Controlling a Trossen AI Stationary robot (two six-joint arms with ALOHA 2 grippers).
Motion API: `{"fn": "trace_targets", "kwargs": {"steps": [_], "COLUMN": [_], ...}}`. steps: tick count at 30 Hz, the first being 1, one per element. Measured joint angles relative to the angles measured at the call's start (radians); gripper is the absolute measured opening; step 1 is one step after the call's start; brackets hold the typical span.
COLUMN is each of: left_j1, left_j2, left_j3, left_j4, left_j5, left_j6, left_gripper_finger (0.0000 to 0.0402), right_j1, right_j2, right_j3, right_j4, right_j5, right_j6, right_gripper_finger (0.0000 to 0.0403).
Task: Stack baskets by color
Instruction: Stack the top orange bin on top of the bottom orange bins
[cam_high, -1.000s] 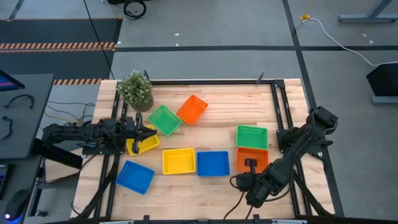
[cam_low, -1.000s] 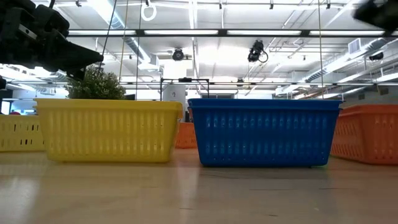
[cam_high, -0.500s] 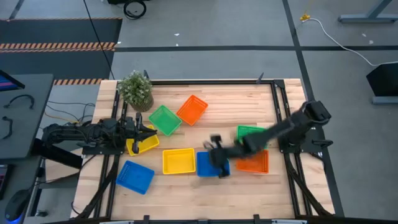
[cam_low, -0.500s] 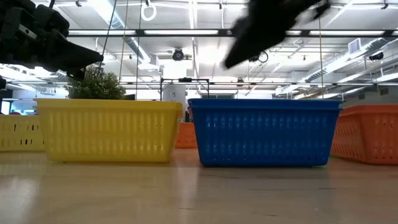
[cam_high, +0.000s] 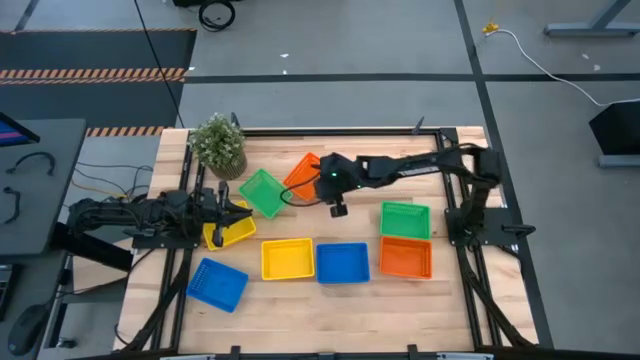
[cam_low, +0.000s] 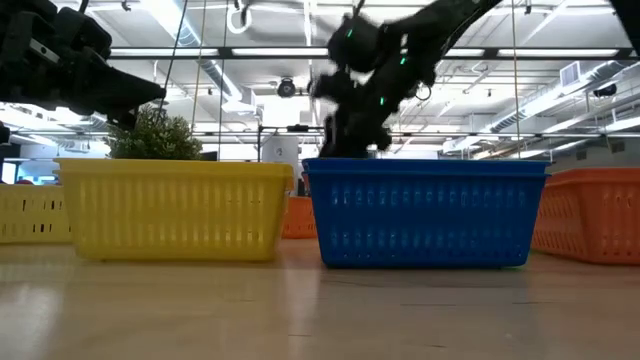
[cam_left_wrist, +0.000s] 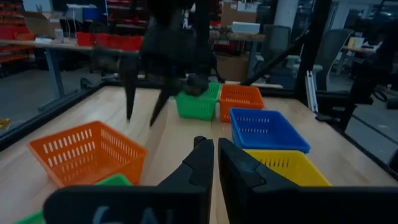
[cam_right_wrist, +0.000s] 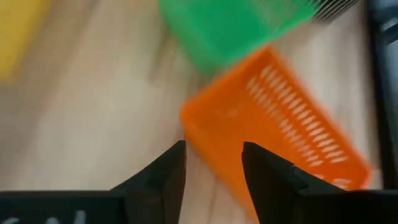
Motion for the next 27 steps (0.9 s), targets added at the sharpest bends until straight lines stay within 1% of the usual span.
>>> {"fn": "trace_targets", "kwargs": {"steps": [2,5,8,12,14,16,21,22,23,27], "left_j1": [0.0,0.0,0.0,0.0,0.0,0.0,0.0,0.0,0.0,0.0], "left_j2": [0.004,0.011,0.011,0.011,0.011,0.011,0.011,0.011,0.011,0.011], "left_j3": [0.0,0.0,0.0,0.0,0.0,0.0,0.0,0.0,0.0,0.0], "left_j4": [-0.007,-0.006,-0.007,-0.002,-0.005,-0.004,-0.005,-0.005,-0.005,-0.005], "left_j5": [0.001,0.0,0.0,0.001,0.001,0.0,0.001,0.001,0.001,0.0], "left_j6": [0.0,0.0,0.0,0.0,0.0,0.0,0.0,0.0,0.0,0.0], "left_gripper_finger": [0.0035,0.0036,0.0032,0.0028,0.0029,0.0032,0.0038,0.0038,0.0038,0.0034], "right_j1": [-0.019,-0.038,-0.057,-0.072,-0.075,-0.076,-0.037,-0.02,-0.001,0.103], "right_j2": [0.051,0.105,0.141,0.172,0.178,0.179,0.157,0.147,0.136,0.077], "right_j3": [0.028,0.072,0.117,0.17,0.179,0.179,0.178,0.179,0.179,0.178], "right_j4": [-0.047,-0.075,-0.099,-0.184,-0.224,-0.251,-0.277,-0.287,-0.303,-0.386], "right_j5": [0.009,0.056,0.08,0.075,0.07,0.069,0.104,0.12,0.14,0.265], "right_j6": [-0.066,-0.123,-0.173,-0.208,-0.221,-0.22,-0.154,-0.138,-0.125,0.001], "right_gripper_finger": [0.0174,0.0179,0.0179,0.0167,0.0151,0.0125,0.0028,0.0017,0.0013,0.0023]}}
